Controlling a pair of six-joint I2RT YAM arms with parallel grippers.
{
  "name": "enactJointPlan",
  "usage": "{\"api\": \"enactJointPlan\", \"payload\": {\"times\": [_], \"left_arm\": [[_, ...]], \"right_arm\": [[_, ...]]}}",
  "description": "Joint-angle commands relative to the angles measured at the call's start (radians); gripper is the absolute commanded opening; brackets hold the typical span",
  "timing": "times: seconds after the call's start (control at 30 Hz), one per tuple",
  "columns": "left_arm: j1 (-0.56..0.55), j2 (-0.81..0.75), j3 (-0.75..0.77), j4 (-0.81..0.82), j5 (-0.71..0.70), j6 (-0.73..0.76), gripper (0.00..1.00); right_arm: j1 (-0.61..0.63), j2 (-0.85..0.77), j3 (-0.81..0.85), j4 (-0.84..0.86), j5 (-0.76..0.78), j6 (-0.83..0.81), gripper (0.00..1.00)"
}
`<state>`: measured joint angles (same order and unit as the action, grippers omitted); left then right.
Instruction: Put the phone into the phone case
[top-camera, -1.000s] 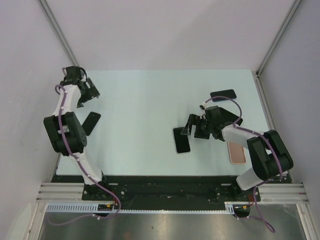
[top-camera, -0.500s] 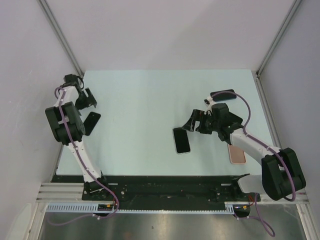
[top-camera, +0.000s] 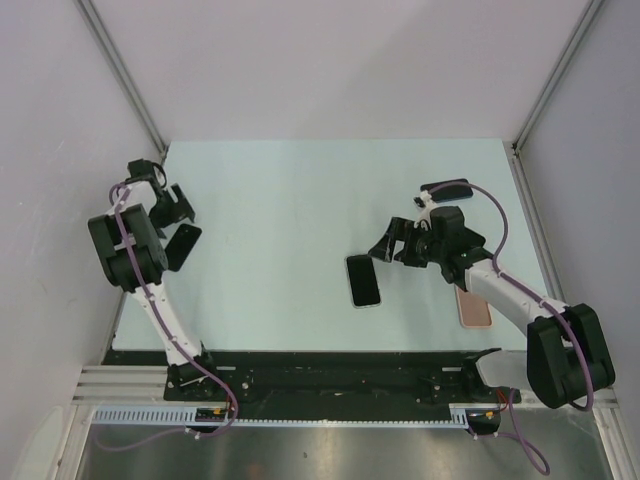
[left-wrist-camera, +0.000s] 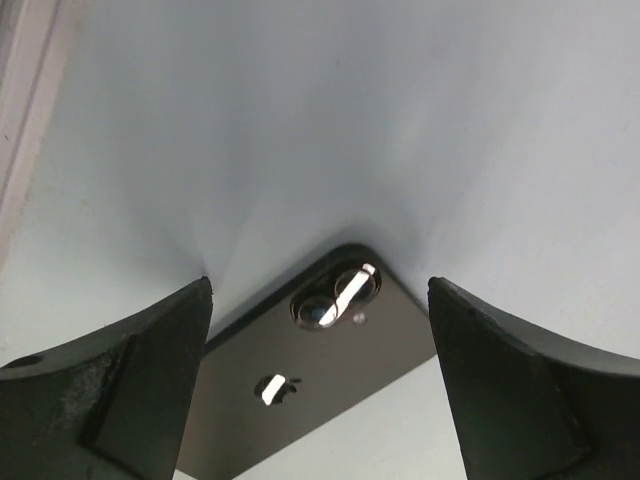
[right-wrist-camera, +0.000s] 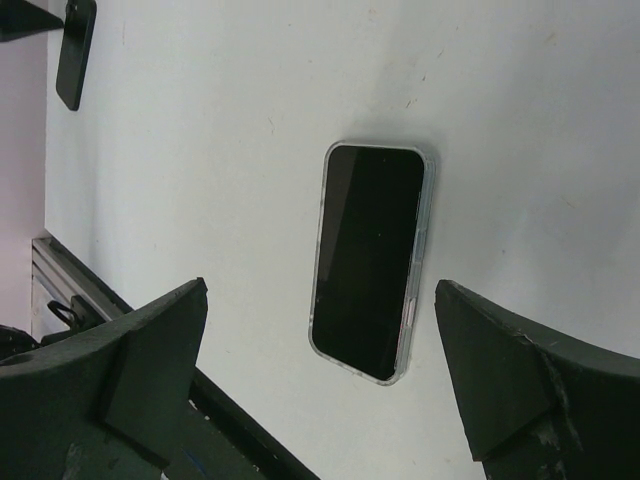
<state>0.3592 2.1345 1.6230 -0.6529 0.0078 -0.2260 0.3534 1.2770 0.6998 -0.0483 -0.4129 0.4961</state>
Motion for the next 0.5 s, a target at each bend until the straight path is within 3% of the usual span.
{"api": "enactJointPlan", "payload": {"times": [0.0,0.2,0.47], "left_arm": [[0.000,-0.080,-0.138,0.007,0.052,-0.019,0.93],[-0.019,-0.163,-0.322,0.035,0.084,-0.035,0.92],[-0.089,-0.239,-0.410,0.029,0.072,-0.018,0.91]], "right_arm": [[-0.034,-0.042,-0.002,0.028,-0.029,0.001,1.00],[-0.048,-0.054,-0.002,0.022,-0.046,-0.001,1.00],[-0.041,-0.084,-0.029,0.021,-0.064,-0.002,1.00]]}}
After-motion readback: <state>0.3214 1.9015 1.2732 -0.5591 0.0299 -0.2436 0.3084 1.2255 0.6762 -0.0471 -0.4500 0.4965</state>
